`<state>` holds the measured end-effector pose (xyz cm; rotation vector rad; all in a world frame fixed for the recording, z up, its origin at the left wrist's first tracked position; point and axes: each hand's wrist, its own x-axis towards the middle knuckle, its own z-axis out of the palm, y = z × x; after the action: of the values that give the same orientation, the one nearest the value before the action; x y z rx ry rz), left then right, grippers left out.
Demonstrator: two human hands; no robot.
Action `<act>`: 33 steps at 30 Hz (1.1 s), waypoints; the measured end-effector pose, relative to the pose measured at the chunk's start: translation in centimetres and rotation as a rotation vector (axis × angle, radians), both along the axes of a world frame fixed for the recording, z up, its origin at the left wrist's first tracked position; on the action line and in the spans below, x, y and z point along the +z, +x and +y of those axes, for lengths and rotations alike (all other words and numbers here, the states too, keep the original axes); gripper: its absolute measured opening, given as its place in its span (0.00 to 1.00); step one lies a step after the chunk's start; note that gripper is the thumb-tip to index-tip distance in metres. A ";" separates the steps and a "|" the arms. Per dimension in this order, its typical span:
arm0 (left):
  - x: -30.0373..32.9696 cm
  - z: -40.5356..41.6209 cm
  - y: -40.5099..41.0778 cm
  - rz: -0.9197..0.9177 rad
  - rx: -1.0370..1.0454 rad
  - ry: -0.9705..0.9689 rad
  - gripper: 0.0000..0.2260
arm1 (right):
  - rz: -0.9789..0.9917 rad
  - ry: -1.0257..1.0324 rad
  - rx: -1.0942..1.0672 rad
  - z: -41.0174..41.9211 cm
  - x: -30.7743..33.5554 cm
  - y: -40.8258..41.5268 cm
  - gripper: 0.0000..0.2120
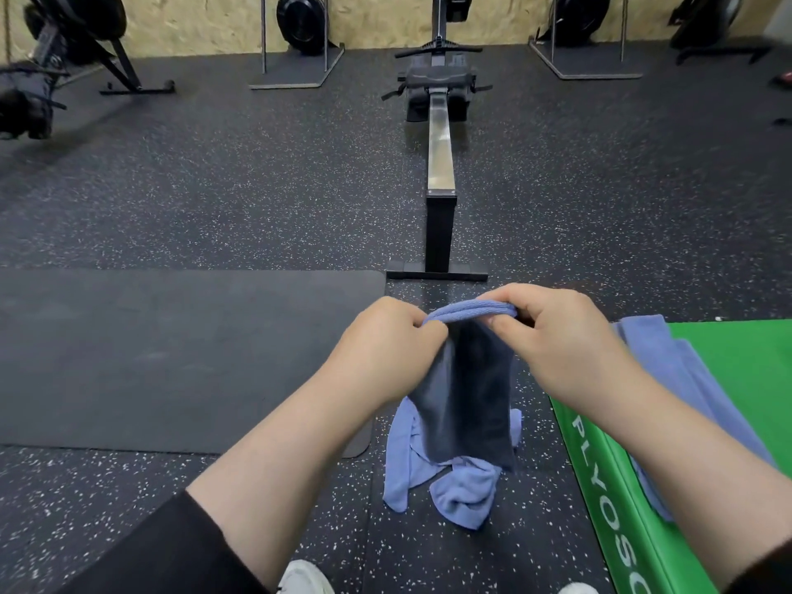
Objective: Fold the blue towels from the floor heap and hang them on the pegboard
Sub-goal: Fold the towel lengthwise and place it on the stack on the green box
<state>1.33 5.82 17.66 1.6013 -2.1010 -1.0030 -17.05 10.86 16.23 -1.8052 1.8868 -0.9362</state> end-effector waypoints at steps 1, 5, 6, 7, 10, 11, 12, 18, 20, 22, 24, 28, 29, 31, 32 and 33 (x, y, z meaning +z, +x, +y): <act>0.1 0.0 -0.1 0.082 0.028 0.066 0.13 | 0.023 0.013 0.009 0.0 0.0 0.1 0.09; 0.1 0.3 -0.4 0.357 0.174 0.172 0.08 | 0.033 0.033 0.042 0.2 -0.1 0.7 0.08; 0.1 0.2 -0.6 0.407 0.199 0.185 0.08 | 0.031 0.029 0.041 0.3 0.0 0.9 0.08; 0.0 0.2 -0.7 0.439 0.213 0.192 0.08 | 0.035 0.022 0.039 0.4 0.1 1.1 0.07; 0.0 0.3 -0.8 0.478 0.230 0.136 0.13 | 0.036 0.018 0.061 0.7 0.6 1.8 0.05; 0.1 0.4 -0.8 0.495 0.237 0.112 0.13 | 0.023 0.018 0.070 0.8 0.6 2.0 0.05; 0.0 0.5 -0.8 0.506 0.245 0.097 0.13 | 0.013 0.018 0.079 0.9 0.6 2.1 0.06; -0.2 0.6 -0.9 0.563 0.319 0.066 0.13 | -0.123 0.090 0.223 1.2 0.8 2.6 0.11; 0.2 0.7 -1.2 0.653 0.286 0.151 0.15 | -0.116 0.040 0.161 0.8 0.3 2.2 0.12; 0.5 0.7 -1.2 0.681 0.217 0.175 0.18 | -0.077 -0.020 0.070 0.5 0.2 1.7 0.10; 0.5 0.4 -0.7 0.549 0.137 0.060 0.19 | -0.129 -0.041 0.059 0.3 0.5 1.4 0.10; 0.5 -0.1 0.1 0.445 -0.052 0.016 0.10 | -0.339 -0.058 0.094 -0.2 0.2 1.1 0.08; 0.5 -0.1 0.2 0.464 -0.063 0.009 0.07 | -0.432 -0.071 0.078 -0.4 0.0 1.0 0.07; 0.6 0.0 0.1 0.530 -0.060 -0.014 0.04 | -0.610 -0.072 0.056 -0.6 -0.3 0.8 0.09; 0.6 0.0 0.0 0.567 -0.054 -0.023 0.03 | -0.662 -0.048 0.065 -0.6 -0.3 0.8 0.11; 0.6 -0.1 -0.1 0.603 -0.048 -0.029 0.02 | -0.692 -0.008 0.091 -0.6 -0.3 0.7 0.13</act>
<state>1.24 5.76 18.26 1.0543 -1.7271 -1.2681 -16.35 10.28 15.88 -1.3069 1.3506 -1.3169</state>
